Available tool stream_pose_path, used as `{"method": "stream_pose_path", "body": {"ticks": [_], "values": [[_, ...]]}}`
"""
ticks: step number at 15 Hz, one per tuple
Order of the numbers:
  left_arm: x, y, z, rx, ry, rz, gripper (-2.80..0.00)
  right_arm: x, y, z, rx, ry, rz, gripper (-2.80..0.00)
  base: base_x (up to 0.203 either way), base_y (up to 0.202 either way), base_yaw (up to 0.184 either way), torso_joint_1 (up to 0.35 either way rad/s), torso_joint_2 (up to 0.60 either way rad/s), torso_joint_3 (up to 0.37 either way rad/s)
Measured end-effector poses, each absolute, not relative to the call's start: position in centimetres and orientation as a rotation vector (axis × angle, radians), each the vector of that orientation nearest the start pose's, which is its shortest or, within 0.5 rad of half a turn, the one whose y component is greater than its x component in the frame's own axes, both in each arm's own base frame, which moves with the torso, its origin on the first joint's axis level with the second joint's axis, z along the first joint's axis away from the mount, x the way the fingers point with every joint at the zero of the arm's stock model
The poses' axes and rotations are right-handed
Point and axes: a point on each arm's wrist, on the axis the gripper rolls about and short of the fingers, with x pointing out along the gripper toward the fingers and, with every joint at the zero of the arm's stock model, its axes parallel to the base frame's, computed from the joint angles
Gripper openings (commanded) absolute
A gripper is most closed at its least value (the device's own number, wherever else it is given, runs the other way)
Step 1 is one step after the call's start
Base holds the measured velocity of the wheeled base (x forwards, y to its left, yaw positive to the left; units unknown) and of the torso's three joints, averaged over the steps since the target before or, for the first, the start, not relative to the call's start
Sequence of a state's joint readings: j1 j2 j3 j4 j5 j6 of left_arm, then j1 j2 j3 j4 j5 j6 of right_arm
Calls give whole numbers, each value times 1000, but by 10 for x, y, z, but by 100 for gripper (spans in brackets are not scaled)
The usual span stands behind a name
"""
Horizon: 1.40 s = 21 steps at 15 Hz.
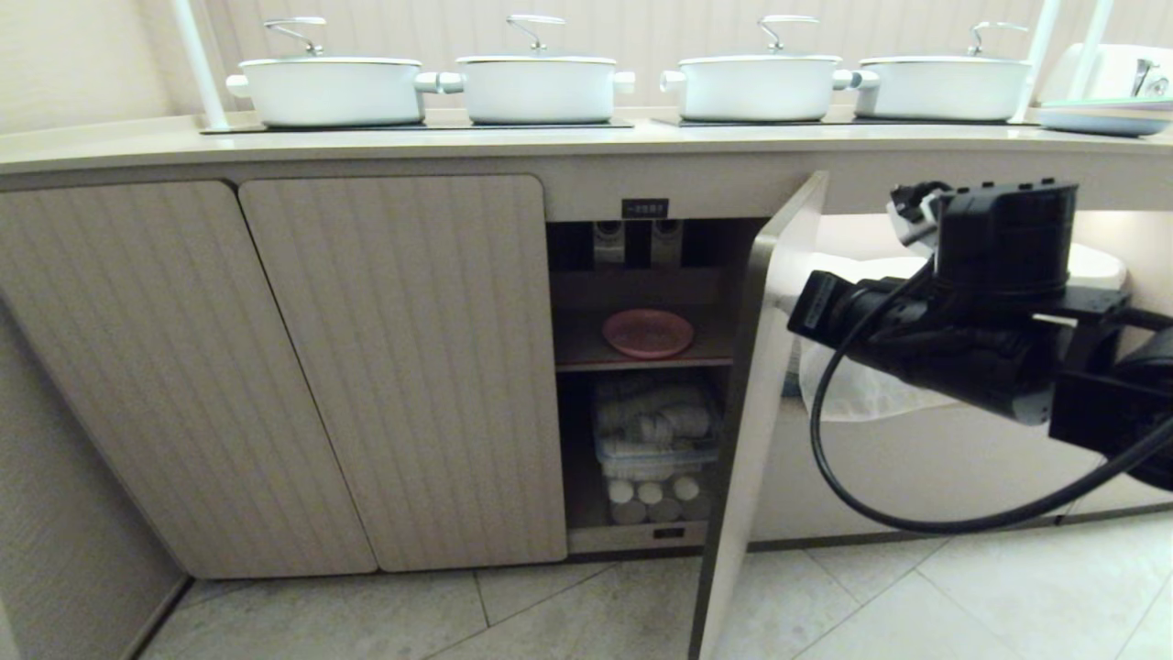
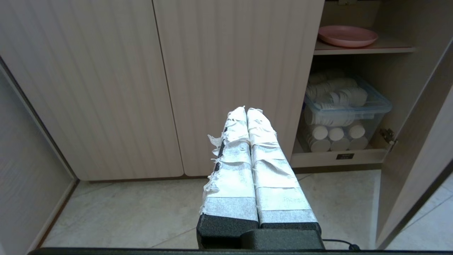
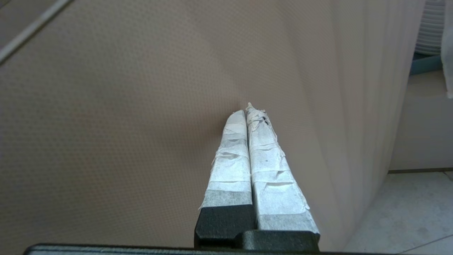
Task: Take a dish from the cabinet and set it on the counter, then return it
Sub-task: Close the cabinet door
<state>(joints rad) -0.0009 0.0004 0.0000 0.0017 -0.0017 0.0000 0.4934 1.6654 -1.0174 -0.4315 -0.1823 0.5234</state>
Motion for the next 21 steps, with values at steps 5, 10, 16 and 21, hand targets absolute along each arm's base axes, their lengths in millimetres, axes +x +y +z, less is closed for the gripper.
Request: {"method": "stream_pose_path", "body": {"ticks": [5,10,16,21], "values": [[-23,0,75,0,2,-2,-280,284,159,225,426,237,233,-280,0,0,0,0,0,0],[-23,0,75,0,2,-2,-280,297,171,214,413,219,232,-280,0,0,0,0,0,0],[-23,0,75,0,2,-2,-280,319,186,211,395,201,232,-280,0,0,0,0,0,0],[-23,0,75,0,2,-2,-280,335,196,208,394,189,233,-280,0,0,0,0,0,0]]}}
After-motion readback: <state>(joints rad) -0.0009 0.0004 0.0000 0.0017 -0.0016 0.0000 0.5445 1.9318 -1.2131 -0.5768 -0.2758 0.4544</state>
